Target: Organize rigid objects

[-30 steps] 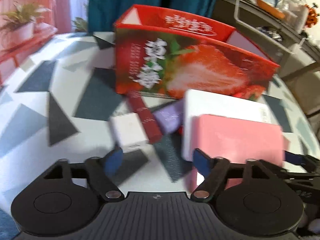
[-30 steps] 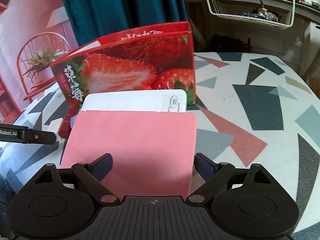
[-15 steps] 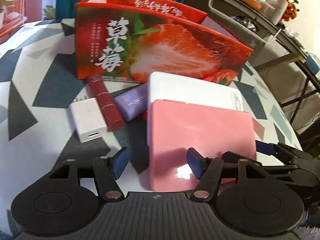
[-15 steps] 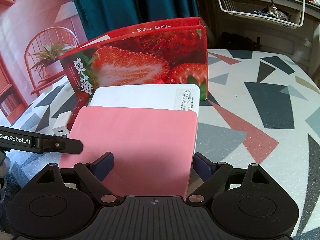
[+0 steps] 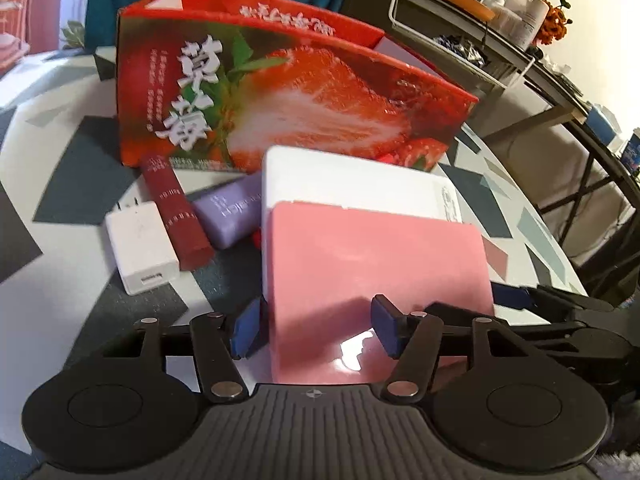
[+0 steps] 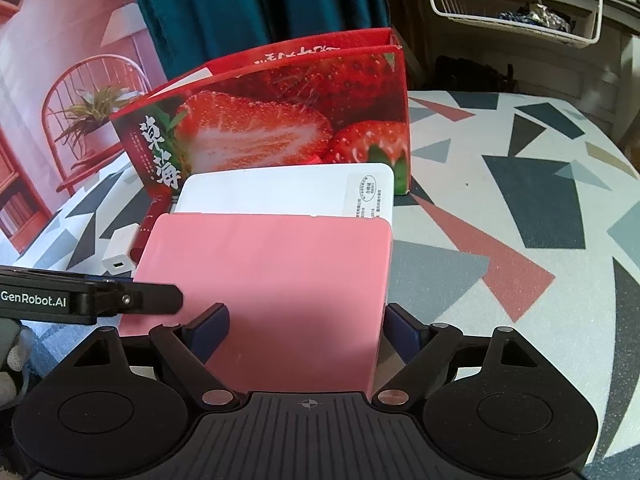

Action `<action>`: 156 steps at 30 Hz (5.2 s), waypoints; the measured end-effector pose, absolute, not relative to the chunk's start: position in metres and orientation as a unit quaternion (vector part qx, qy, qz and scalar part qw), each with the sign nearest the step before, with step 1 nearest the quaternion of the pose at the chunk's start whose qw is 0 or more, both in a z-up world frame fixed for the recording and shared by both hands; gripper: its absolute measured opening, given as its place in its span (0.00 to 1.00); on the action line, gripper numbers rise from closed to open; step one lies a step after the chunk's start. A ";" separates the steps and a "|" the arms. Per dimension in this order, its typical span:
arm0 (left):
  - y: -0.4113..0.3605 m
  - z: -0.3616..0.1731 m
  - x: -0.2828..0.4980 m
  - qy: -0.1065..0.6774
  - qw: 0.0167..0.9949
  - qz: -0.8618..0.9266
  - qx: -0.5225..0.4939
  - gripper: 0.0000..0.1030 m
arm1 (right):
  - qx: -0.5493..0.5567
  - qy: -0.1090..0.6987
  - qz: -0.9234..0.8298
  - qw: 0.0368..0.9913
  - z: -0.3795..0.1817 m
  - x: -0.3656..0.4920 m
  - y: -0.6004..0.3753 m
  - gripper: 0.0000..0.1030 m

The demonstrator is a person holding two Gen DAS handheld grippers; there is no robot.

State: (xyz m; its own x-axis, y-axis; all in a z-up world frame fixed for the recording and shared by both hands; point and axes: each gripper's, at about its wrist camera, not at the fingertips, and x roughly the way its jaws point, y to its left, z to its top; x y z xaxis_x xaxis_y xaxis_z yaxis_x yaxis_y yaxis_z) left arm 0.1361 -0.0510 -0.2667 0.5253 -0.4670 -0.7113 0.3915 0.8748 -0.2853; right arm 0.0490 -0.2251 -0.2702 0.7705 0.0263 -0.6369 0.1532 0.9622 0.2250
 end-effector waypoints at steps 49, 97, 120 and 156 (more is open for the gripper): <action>-0.010 -0.107 0.177 0.232 0.946 -0.215 -0.071 0.56 | 0.057 0.194 0.010 0.979 -0.098 0.100 -0.212 0.48; -0.056 -0.178 0.300 0.339 0.923 -0.170 0.063 0.50 | 0.153 0.311 -0.033 0.937 -0.180 0.249 -0.272 0.58; 0.002 -0.163 0.170 0.253 0.954 -0.161 -0.007 1.00 | 0.098 0.161 -0.058 0.980 -0.173 0.126 -0.243 1.00; -0.022 -0.241 0.129 0.296 0.940 -0.172 0.010 1.00 | 0.051 0.216 -0.064 0.973 -0.274 0.076 -0.240 0.96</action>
